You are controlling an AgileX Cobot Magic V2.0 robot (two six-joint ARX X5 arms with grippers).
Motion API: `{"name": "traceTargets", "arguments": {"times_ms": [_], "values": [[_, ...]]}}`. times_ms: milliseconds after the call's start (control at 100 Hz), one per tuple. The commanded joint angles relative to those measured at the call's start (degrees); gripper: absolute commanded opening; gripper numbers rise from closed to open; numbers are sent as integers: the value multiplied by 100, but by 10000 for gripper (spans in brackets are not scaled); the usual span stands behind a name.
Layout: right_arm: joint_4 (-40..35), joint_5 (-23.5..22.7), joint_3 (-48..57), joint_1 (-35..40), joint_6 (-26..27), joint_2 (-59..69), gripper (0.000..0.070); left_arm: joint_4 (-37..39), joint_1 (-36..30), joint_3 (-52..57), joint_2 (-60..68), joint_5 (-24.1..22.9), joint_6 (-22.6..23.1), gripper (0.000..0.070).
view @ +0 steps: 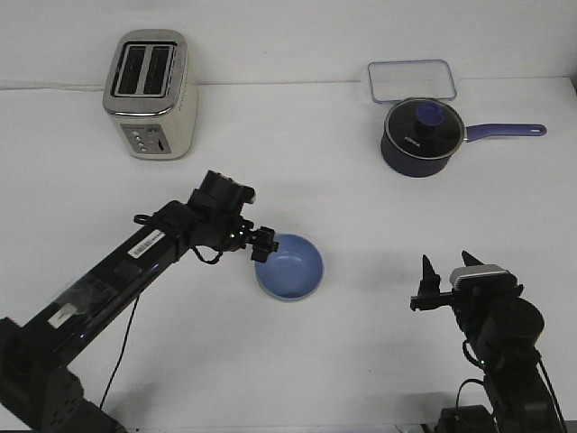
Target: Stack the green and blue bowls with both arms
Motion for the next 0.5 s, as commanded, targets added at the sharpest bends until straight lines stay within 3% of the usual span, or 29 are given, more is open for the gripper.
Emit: {"name": "traceTargets", "arguments": {"times_ms": [0, 190, 490], "values": [[50, 20, 31, 0, 42, 13, 495, -7, 136, 114, -323, -170, 179, 398], [52, 20, 31, 0, 42, 13, 495, -157, 780, 109, -1281, -1010, 651, 397], [52, 20, 31, 0, 42, 13, 495, 310, 1906, -640, -2914, -1025, 671, 394]]}}
